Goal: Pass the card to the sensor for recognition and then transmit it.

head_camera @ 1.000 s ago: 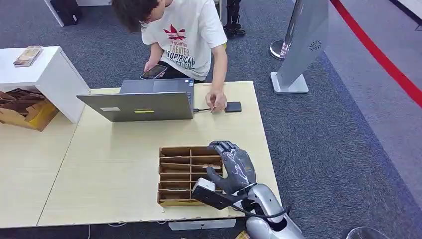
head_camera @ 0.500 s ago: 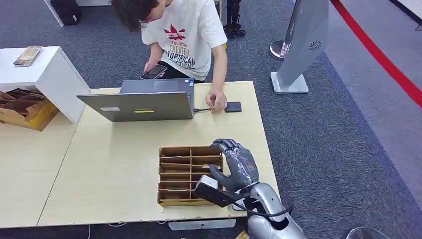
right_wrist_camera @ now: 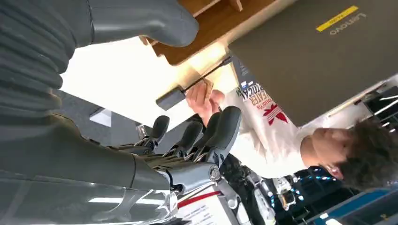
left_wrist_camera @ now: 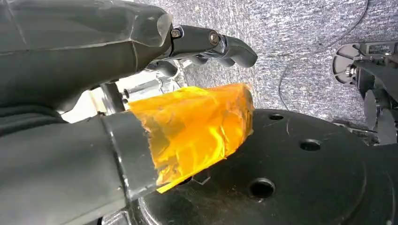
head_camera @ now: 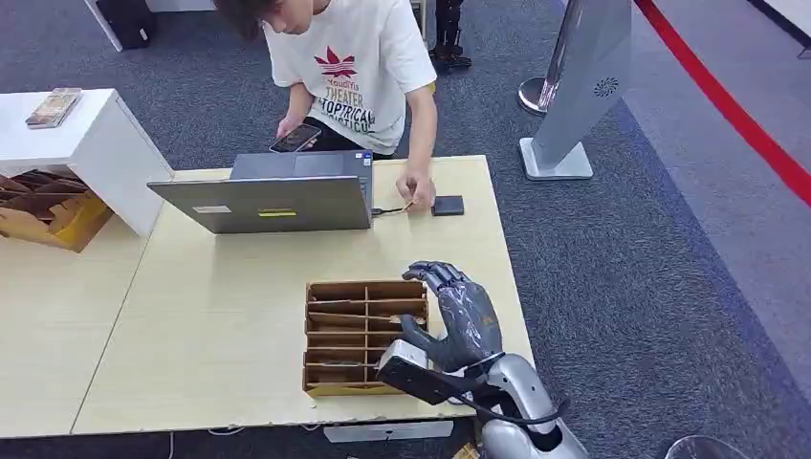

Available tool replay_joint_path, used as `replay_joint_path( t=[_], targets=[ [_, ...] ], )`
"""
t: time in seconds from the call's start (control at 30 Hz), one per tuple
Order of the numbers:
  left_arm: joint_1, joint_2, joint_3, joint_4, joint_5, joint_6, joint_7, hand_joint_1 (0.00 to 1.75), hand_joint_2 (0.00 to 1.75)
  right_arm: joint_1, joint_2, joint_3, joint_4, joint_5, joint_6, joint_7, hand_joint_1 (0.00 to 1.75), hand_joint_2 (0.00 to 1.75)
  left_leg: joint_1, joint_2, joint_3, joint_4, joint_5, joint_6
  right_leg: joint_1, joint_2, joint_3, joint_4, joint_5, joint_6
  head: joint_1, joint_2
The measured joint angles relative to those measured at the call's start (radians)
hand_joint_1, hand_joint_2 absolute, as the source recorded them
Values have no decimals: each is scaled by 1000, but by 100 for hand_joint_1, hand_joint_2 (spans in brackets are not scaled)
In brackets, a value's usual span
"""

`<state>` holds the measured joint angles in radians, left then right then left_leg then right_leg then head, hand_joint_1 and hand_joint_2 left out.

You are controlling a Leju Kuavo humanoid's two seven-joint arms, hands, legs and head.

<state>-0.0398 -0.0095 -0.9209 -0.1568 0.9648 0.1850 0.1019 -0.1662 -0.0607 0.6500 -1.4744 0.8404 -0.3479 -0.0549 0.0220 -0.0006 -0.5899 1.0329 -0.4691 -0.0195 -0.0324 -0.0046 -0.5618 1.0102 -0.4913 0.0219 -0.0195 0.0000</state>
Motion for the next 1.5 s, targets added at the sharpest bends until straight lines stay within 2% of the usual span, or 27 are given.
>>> replay_joint_path(
  t=[0.17, 0.3, 0.57, 0.9, 0.97, 1.0, 1.03, 1.13, 1.23, 1.33, 1.5],
  targets=[
    [0, 0, 0, 0, 1, 0, 0, 0, 0, 2, 0, 6, 7, -3, 11, 0, 66, 175, 0, 0, 0, 0, 0, 0, 0, 0, 0, 0, 0, 0, 0, 0],
    [-1, 0, -5, 3, 1, 0, 0, 0, 0, 2, 0, 23, 37, -6, 20, -3, 75, 175, 0, 0, 0, 0, 0, 0, 0, 0, 0, 0, 0, 0, 0, 0],
    [-2, 0, -8, 5, 1, 1, 2, 0, 0, -17, 2, 34, 118, -2, 12, 10, 68, 175, 0, 0, 0, 0, 0, 0, 0, 0, 0, 0, 0, 0, 0, 0],
    [-2, 0, -18, 5, 0, 1, 8, 0, 0, -38, 17, 34, 184, 7, 10, 21, 73, 175, 0, 0, 0, 0, 0, 0, 0, 0, 0, 0, 0, 0, 0, 0],
    [-2, 0, -21, 5, -1, 0, 9, 0, 0, -42, 18, 34, 195, 9, 6, 24, 84, 175, 0, 0, 0, 0, 0, 0, 0, 0, 0, 0, 0, 0, 0, 0],
    [-2, 0, -24, 5, -1, 0, 9, 0, 0, -44, 18, 34, 201, 10, 4, 24, 96, 175, 0, 0, 0, 0, 0, 0, 0, 0, 0, 0, 0, 0, 0, 0],
    [-2, 0, -26, 5, -1, 0, 9, 0, 0, -46, 18, 34, 206, 10, 3, 24, 122, 175, 0, 0, 0, 0, 0, 0, 0, 0, 0, 0, 0, 0, 0, 0],
    [-3, 0, -32, 5, -2, 0, 9, 0, 0, -51, 20, 33, 224, 16, 2, 29, 120, 175, 0, 0, 0, 0, 0, 0, 0, 0, 0, 0, 0, 0, 0, 0],
    [-3, 0, -32, 5, -1, 0, 10, 0, 0, -52, 20, 28, 240, 19, 1, 34, 136, 175, 0, 0, 0, 0, 0, 0, 0, 0, 0, 0, 0, 0, 0, 0],
    [-3, 0, -32, 5, 0, 0, 10, 0, 0, -55, 21, 23, 248, 21, -3, 34, 169, 175, 0, 0, 0, 0, 0, 0, 0, 0, 0, 0, 0, 0, 0, 0],
    [-3, 0, -33, 5, 0, 0, 10, 0, 0, -57, 23, 18, 258, 23, -3, 34, 173, 175, 0, 0, 0, 0, 0, 0, 0, 0, 0, 0, 0, 0, 0, 0]
  ],
)
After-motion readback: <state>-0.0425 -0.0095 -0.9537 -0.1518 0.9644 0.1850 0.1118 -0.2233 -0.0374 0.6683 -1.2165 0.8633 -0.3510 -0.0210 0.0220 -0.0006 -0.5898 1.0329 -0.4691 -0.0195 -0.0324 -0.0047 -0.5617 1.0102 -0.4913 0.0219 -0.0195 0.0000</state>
